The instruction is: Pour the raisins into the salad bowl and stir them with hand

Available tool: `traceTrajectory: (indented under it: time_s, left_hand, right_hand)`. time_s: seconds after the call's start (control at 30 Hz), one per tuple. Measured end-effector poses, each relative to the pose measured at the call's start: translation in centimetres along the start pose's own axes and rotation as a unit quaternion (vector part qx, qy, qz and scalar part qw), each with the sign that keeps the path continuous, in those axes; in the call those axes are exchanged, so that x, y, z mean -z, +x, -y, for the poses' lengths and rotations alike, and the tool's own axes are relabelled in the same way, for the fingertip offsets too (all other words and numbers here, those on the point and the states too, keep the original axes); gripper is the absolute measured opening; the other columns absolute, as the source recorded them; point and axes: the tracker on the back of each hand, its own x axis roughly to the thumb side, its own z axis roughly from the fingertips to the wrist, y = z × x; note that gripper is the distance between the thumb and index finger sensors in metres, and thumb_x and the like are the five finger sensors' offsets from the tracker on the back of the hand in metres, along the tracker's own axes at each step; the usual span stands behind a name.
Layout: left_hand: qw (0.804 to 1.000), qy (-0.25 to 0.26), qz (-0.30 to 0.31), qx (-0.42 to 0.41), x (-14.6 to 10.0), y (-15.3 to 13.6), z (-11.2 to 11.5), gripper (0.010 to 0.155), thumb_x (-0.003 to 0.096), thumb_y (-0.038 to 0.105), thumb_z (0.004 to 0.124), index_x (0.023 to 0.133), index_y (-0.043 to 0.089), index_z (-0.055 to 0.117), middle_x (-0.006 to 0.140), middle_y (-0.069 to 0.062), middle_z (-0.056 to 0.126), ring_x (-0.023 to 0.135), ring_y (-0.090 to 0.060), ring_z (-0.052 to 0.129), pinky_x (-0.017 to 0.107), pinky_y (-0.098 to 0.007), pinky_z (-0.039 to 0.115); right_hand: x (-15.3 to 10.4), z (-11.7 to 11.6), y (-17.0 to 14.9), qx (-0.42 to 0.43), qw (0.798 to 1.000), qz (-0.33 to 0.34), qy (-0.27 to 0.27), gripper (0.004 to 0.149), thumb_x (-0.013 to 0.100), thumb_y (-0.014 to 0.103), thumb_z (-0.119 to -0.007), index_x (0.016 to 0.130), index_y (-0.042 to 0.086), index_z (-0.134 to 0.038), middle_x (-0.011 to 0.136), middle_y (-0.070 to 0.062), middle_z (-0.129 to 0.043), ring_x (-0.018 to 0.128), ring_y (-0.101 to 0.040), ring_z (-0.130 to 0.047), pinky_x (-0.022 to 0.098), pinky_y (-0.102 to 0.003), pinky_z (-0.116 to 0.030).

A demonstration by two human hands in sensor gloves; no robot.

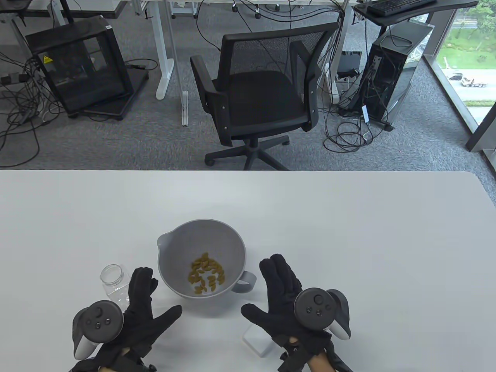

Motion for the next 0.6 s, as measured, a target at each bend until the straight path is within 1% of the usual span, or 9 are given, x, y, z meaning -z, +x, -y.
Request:
traceTrajectory:
  time_s: [0.13, 0.2, 0.3, 0.47, 0.6]
  left_hand:
    - [0.999, -0.028, -0.012, 0.01, 0.2, -0.6, 1.1, 0.107, 0.0591, 0.055, 0.069, 0.1, 0.005, -0.015, 0.101, -0.04, -0.014, 0.097, -0.068, 0.029, 0.063, -0.084, 0.039]
    - [0.999, -0.032, -0.015, 0.018, 0.3, -0.7, 1.2, 0.107, 0.0591, 0.055, 0.069, 0.1, 0.005, -0.015, 0.101, -0.04, -0.014, 0.097, -0.067, 0.029, 0.063, -0.084, 0.039]
    - [0.999, -0.034, -0.019, 0.014, 0.2, -1.0, 1.2, 0.107, 0.0591, 0.055, 0.069, 0.1, 0.005, -0.016, 0.101, -0.039, -0.014, 0.097, -0.067, 0.029, 0.063, -0.084, 0.039]
    - [0.999, -0.026, -0.02, -0.003, 0.2, -1.3, 0.9, 0.106, 0.0591, 0.055, 0.07, 0.1, 0.005, -0.015, 0.101, -0.04, -0.012, 0.097, -0.067, 0.03, 0.063, -0.084, 0.04]
    - [0.999, -0.033, -0.023, 0.002, 0.3, -1.5, 1.1, 0.106, 0.059, 0.055, 0.07, 0.101, 0.005, -0.014, 0.101, -0.04, -0.012, 0.097, -0.067, 0.031, 0.063, -0.084, 0.04]
  right_hand:
    - [0.1, 0.2, -2.6, 0.04, 0.998, -0.045, -0.005, 0.097, 0.054, 0.07, -0.055, 0.108, 0.009, -0.003, 0.109, -0.026, 0.007, 0.096, -0.058, -0.006, 0.054, -0.084, -0.015]
    - [0.2, 0.2, -3.4, 0.052, 0.997, -0.058, 0.0, 0.097, 0.054, 0.07, -0.055, 0.108, 0.009, -0.002, 0.109, -0.026, 0.008, 0.095, -0.058, -0.005, 0.054, -0.084, -0.015]
    - [0.2, 0.0, -3.9, 0.07, 0.995, -0.067, 0.001, 0.098, 0.053, 0.069, -0.056, 0.108, 0.009, -0.002, 0.109, -0.026, 0.008, 0.096, -0.058, -0.005, 0.054, -0.084, -0.015]
    - [0.3, 0.0, -4.1, 0.064, 0.995, -0.071, 0.005, 0.098, 0.054, 0.069, -0.055, 0.108, 0.008, -0.002, 0.109, -0.027, 0.008, 0.096, -0.058, -0.005, 0.054, -0.084, -0.015]
    - [0.3, -0.1, -4.3, 0.073, 0.994, -0.076, 0.008, 0.098, 0.054, 0.069, -0.055, 0.108, 0.008, -0.002, 0.109, -0.027, 0.008, 0.096, -0.058, -0.005, 0.054, -0.084, -0.015]
